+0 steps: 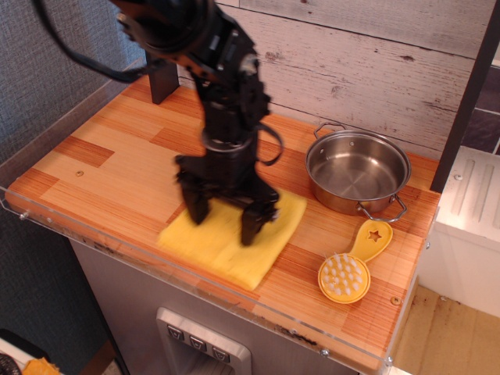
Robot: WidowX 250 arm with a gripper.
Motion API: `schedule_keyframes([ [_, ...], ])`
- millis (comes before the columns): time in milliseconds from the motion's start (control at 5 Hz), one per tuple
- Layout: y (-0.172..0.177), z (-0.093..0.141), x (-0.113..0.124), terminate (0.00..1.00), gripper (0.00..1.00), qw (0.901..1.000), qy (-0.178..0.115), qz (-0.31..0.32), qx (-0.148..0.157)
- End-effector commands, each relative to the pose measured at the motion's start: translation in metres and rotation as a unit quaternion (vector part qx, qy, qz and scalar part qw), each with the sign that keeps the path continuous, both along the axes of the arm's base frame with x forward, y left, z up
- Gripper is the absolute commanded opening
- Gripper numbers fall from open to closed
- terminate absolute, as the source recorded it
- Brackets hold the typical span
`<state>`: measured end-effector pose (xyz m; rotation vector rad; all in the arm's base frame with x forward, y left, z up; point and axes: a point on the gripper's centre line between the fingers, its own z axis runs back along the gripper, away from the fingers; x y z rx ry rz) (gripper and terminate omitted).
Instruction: Move the yellow cloth to the lower middle of the table
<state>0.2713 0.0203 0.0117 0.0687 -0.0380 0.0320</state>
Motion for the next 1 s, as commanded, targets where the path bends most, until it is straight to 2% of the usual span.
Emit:
schedule_keyframes([
  [0, 0.012, 0.061, 0.019, 0.00, 1.00, 0.9974, -0.064, 0.029, -0.017],
  [200, 0.001, 0.079, 0.026, 0.00, 1.00, 0.9968, -0.073, 0.007, -0.033],
  [400, -0.007, 0.093, 0.025, 0.00, 1.00, 0.9968, -0.069, -0.014, -0.037],
  [800, 0.002, 0.101, 0.009, 0.00, 1.00, 0.9978, -0.052, -0.004, -0.041],
])
